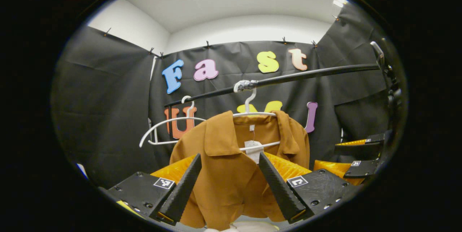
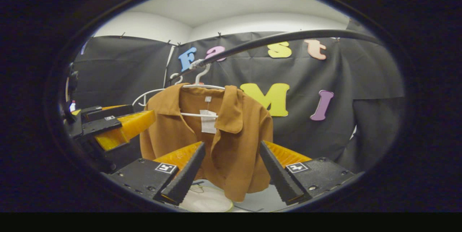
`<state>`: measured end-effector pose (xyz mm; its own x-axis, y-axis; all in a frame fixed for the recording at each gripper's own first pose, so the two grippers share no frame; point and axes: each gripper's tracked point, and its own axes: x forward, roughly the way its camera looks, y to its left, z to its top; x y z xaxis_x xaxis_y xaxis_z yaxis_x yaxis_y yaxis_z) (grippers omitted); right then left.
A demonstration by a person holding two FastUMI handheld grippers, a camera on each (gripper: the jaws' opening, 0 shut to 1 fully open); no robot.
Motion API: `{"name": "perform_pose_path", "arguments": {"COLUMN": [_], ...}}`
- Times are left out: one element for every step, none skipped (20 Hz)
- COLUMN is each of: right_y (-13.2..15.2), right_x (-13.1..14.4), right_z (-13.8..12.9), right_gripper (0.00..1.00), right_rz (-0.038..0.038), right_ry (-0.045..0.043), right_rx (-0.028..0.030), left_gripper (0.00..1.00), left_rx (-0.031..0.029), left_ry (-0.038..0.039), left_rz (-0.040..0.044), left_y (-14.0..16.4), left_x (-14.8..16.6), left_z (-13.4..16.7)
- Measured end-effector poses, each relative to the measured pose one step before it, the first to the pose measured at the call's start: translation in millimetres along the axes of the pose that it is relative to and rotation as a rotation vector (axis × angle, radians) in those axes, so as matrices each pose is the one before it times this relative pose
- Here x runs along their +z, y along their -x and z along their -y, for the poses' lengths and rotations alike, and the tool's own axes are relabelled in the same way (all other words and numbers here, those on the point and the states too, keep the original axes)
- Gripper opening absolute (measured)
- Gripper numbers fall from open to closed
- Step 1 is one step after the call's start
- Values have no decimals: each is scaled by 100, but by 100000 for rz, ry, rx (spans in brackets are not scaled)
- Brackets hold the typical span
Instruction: Grasp the clothes on the hanger with both hands and then place them into the laundry hamper below.
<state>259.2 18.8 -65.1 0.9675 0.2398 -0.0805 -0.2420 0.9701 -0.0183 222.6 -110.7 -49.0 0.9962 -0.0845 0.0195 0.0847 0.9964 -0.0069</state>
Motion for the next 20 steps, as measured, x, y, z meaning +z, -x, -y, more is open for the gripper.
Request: {"name": "perform_pose_path", "arguments": {"right_y": [-965,-986,-983,-710,-799,-796,-767,-704,-726,-683,-732,-698,-685,-649,-688,-556,-435,-519,-403,-329], "right_x": [-183,-224,-112,-8,139,16,181,158,230,-3,-69,-55,-76,-63,16,-173,-130,5,118,61], "right_z": [82,126,36,50,20,-152,-100,-281,-382,-257,35,3,154,83,37,248,119,175,223,80], "right_gripper": [95,93,93,92,92,92,92,92,92,92,91,92,92,92,92,92,92,91,86,81], "right_rz": [-483,-711,-605,-450,-185,-259,177,170,265,289,-482,97,-130,-117,-265,-899,-357,109,379,58], "right_ry": [258,63,-80,-254,109,443,316,-48,-124,224,14,-788,-870,-916,-369,747,943,598,-256,-533], "right_rx": [729,830,1073,576,1362,1052,1156,1445,1361,597,-264,-615,-1417,-907,-1265,-2058,-1007,-1046,-582,320], "left_gripper": [96,98,99,99,99,98,97,98,99,99,96,98,98,98,97,98,98,97,97,98], "left_rx": [927,1093,-162,-158,40,-214,411,368,482,1067,1459,1438,1286,982,945,1076,1088,999,924,1080], "left_ry": [-1607,-822,487,1201,1788,1503,1080,757,518,451,703,653,339,-320,-913,-1004,-839,-570,-69,390], "left_rz": [33,-165,-1454,-930,-1552,-1642,-1519,-1754,-1858,-764,-589,-510,-341,89,225,203,393,495,-560,-378], "left_y": [-1130,-1094,-1062,-972,-726,-641,-612,-627,-555,-424,-495,-487,-450,-286,-322,-149,-115,-224,-141,-120], "left_x": [-164,-229,-516,-517,-549,-493,-579,-534,-468,-192,-170,-289,-179,-176,-40,-110,-68,-47,-246,-182], "left_z": [82,-45,177,267,197,152,-27,-68,-125,-186,-328,-321,-212,-36,-108,-95,-187,-135,-150,-194]}}
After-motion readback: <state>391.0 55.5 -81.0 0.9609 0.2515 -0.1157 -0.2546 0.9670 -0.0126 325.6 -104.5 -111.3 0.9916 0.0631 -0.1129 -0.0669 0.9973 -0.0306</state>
